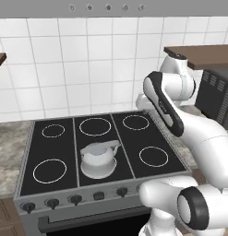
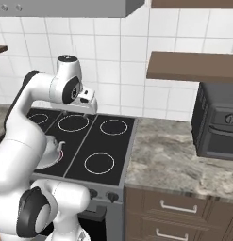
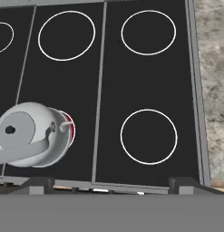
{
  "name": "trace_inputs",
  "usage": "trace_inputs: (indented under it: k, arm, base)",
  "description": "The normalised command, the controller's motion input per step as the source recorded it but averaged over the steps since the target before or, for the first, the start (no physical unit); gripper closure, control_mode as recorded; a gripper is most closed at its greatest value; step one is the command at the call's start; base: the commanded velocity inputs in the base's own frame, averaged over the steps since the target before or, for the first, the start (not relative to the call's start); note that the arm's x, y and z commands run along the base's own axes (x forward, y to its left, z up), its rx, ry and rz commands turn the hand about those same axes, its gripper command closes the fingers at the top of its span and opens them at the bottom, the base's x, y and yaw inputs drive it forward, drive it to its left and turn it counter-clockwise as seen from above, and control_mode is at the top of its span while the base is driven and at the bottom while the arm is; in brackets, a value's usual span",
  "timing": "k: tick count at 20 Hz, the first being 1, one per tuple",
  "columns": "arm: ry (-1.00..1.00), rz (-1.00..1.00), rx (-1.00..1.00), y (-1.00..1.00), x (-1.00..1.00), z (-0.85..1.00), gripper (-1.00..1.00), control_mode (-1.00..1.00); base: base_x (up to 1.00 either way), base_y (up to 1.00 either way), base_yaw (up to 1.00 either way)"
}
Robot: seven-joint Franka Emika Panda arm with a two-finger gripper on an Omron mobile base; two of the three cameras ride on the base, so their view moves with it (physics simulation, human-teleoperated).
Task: The kettle is done boiling. Turn off the stove, then wait for 300 timesteps before moving the kettle to the dining table.
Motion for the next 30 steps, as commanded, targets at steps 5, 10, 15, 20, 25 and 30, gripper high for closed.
trace_inputs:
  k: [5,10,15,20,25,30]
  arm:
    - [0.00,0.00,0.00,0.00,0.00,0.00,-1.00,1.00]
    - [0.00,0.00,0.00,0.00,0.00,0.00,-1.00,-1.00]
    - [-0.10,0.00,0.00,0.00,-0.20,0.00,-1.00,-1.00]
    - [-0.19,0.00,-0.01,0.22,-0.35,0.01,-1.00,-1.00]
    - [-0.16,0.00,-0.02,0.42,-0.25,0.00,-1.00,-1.00]
    - [-0.10,0.00,-0.01,0.44,-0.21,0.00,-1.00,-1.00]
  base:
    - [0.01,-0.47,0.00]
    - [0.00,-0.04,0.00]
    - [0.00,0.00,0.00]
    - [0.00,0.00,0.00]
    - [0.00,0.00,0.00]
    - [0.00,0.00,0.00]
